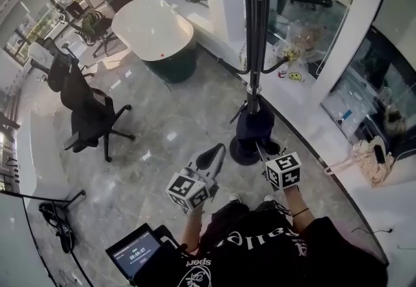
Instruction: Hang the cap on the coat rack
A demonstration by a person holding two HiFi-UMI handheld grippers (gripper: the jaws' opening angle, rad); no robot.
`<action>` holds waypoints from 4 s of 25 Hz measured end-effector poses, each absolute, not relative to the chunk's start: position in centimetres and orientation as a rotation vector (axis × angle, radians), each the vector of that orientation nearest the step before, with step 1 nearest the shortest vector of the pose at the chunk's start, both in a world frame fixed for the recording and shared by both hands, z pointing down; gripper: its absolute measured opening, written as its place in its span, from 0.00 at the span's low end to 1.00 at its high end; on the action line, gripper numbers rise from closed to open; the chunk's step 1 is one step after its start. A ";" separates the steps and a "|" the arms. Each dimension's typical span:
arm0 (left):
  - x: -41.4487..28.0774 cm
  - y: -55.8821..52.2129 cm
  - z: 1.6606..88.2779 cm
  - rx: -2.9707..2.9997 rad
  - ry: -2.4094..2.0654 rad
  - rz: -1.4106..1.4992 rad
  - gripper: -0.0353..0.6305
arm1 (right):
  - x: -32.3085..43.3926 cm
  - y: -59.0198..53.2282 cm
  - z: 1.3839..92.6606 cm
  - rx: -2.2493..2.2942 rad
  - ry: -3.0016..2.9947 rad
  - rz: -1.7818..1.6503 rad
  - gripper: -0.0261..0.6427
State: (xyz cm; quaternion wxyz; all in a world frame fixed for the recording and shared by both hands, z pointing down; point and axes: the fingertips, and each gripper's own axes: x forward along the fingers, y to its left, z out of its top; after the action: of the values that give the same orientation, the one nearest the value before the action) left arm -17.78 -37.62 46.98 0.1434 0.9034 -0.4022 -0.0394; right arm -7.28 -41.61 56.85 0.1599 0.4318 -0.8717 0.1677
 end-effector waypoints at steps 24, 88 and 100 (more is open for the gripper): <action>-16.8 -36.6 47.6 2.658 -1.005 -0.099 0.06 | -6.7 -40.5 55.9 1.341 -2.558 0.597 0.32; -20.5 -4.1 47.0 2.680 -1.011 -0.160 0.06 | -12.8 -4.7 51.2 1.328 -2.720 0.569 0.08; -23.9 -2.6 49.5 2.580 -1.086 -0.124 0.06 | -16.7 -3.5 52.4 1.224 -2.702 0.582 0.07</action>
State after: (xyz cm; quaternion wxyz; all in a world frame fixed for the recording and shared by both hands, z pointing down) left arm -23.94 -2.61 49.46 0.1689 0.9075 -0.3820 -0.0436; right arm -16.68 -3.54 52.40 0.0595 0.4044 -0.8922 0.1922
